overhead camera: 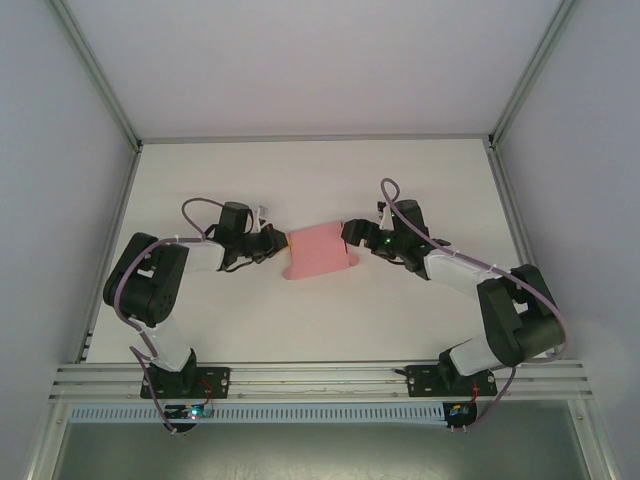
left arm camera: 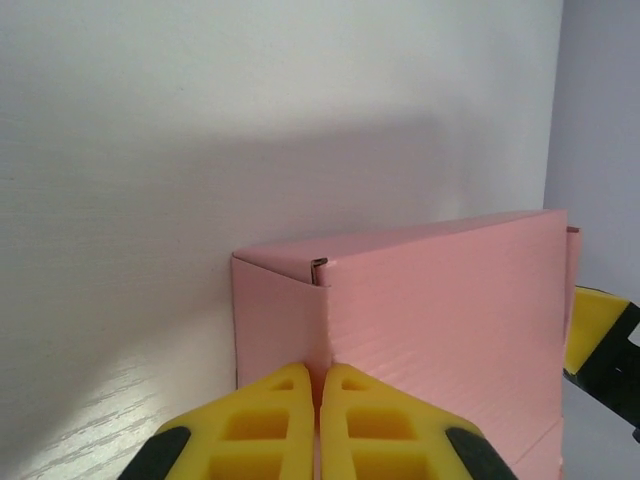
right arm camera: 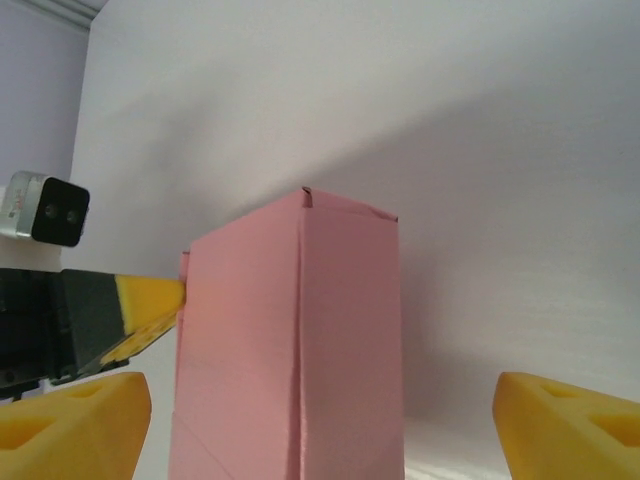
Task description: Assemble paper box
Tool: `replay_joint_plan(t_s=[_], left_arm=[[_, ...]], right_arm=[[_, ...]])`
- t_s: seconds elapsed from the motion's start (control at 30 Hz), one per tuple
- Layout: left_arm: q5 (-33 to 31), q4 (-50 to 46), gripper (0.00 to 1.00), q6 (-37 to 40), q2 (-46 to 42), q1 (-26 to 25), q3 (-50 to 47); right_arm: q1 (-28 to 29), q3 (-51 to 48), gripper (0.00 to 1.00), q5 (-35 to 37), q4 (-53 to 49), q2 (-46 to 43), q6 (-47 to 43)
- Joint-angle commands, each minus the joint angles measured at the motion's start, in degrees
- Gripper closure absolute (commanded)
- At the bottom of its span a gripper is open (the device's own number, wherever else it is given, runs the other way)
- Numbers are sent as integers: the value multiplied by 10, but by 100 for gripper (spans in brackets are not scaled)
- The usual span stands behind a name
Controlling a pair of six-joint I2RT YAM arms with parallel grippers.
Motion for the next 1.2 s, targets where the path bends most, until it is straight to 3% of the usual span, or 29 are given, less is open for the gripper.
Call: replay_joint_plan(t_s=[0.0, 0.2, 0.4, 0.5, 0.57, 0.73, 0.9, 0.93, 0.97, 1.07, 1.1, 1.17], left_arm=[[9, 20, 94, -6, 9, 6, -15], [5, 21, 94, 0, 6, 8, -19], [1, 32, 94, 1, 6, 8, -20], [0, 50, 93, -1, 8, 8, -22], [-2, 57, 93, -3, 9, 8, -21], [-5, 73, 89, -2, 4, 8, -17], [-3, 107, 81, -4, -11, 8, -14], [-3, 112, 77, -1, -16, 9, -12], [-2, 113, 64, 5, -23, 8, -9], [-18, 80, 7, 46, -57, 8, 5], [-29, 65, 0, 68, -74, 8, 7], [-59, 22, 0, 133, -115, 4, 17]], right_arm=[[-3, 3, 10, -75, 1, 26, -9], [-3, 6, 10, -136, 85, 96, 40], [3, 7, 19, -190, 216, 145, 107], [2, 0, 26, -198, 286, 160, 141], [2, 0, 37, -202, 308, 165, 152], [-3, -8, 54, -206, 328, 159, 166], [-5, -12, 65, -203, 319, 140, 158], [-6, -17, 65, -203, 314, 136, 156], [-6, -19, 64, -200, 308, 131, 153], [-10, -22, 64, -189, 282, 115, 141], [-12, -22, 64, -184, 270, 109, 137], [-14, -21, 64, -177, 249, 96, 128]])
